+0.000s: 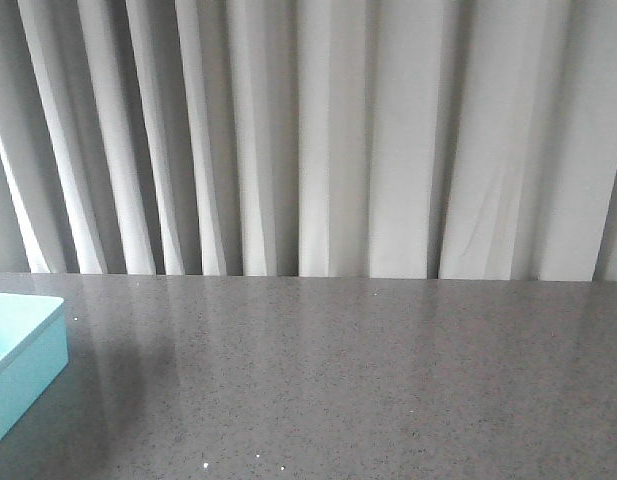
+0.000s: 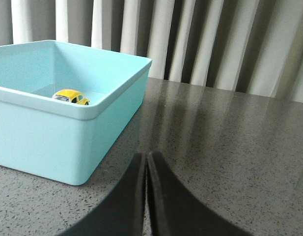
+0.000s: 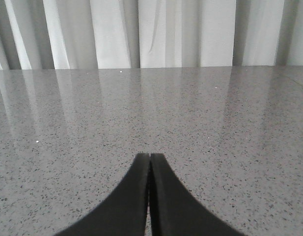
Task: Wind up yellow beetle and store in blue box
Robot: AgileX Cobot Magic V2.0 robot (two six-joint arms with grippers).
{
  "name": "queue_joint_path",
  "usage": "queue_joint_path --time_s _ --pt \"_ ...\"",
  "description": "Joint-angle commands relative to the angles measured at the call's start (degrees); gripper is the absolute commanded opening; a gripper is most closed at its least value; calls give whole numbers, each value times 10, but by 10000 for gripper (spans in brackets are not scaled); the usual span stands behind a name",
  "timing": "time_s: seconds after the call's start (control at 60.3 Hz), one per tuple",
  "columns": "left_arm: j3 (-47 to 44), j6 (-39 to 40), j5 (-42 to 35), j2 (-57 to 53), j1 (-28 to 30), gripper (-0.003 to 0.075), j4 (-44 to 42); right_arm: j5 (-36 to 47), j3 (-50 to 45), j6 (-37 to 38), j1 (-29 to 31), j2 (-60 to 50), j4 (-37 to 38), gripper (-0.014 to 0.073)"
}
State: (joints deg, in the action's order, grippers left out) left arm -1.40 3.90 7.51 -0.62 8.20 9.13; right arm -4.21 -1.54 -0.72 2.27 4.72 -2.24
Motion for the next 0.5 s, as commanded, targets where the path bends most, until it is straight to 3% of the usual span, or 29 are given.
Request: queue_joint_path --time_s 0.0,0.149,0.481 --pt "8 5 -38 -8 -3 -6 2 20 -2 4 2 -4 -1 -7" --pt "8 5 -38 -8 -3 -6 2 -28 -2 1 2 -59 5 -7" --pt "8 5 -38 -8 -3 -6 2 -27 -2 1 3 -59 -10 -7"
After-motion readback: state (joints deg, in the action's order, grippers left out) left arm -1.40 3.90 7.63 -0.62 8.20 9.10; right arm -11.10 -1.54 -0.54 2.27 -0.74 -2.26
